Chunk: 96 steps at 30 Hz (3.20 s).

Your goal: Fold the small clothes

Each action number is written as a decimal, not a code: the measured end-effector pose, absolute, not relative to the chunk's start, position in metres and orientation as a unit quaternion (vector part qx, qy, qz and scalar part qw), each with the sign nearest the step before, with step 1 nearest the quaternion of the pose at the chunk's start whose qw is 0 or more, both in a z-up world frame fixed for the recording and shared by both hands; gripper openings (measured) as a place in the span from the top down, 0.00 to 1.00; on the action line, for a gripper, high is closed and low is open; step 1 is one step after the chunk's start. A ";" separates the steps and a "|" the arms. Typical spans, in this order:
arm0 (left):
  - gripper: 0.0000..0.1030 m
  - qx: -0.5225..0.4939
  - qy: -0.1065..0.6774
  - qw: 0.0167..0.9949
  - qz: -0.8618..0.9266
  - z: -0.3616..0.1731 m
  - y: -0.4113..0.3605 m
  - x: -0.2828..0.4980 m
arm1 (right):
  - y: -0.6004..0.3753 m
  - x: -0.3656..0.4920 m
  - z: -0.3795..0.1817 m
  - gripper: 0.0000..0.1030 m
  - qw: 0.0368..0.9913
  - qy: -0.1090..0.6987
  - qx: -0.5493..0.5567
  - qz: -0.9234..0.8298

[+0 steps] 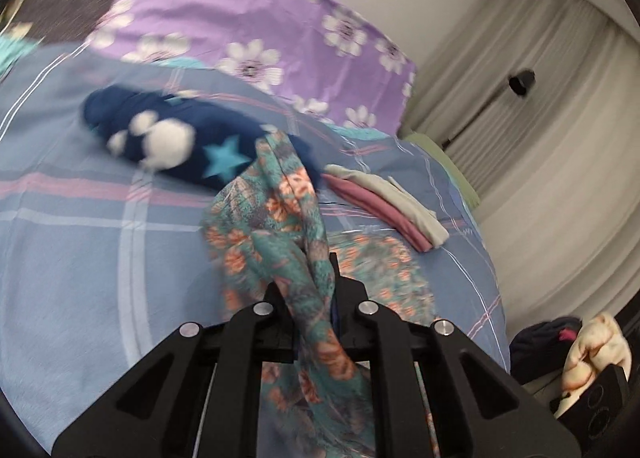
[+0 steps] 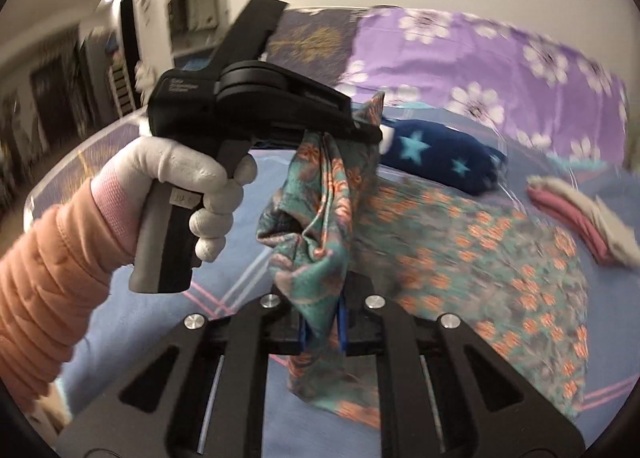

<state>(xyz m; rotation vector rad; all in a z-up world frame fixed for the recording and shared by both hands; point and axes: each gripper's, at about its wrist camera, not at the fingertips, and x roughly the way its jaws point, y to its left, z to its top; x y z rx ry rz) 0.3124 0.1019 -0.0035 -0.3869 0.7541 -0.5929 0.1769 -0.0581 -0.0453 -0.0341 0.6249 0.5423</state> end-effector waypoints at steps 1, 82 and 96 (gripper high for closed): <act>0.90 -0.170 0.361 0.870 -0.289 0.002 0.082 0.315 | -0.080 0.179 -0.044 0.90 0.915 0.309 0.009 0.260; 0.96 0.101 0.436 0.853 -0.268 -0.076 0.000 0.085 | -0.343 0.095 -0.149 0.64 0.829 0.461 0.263 0.177; 0.67 0.075 0.417 0.864 -0.272 -0.096 -0.035 0.147 | -0.284 0.141 -0.116 0.67 0.890 0.386 0.127 0.207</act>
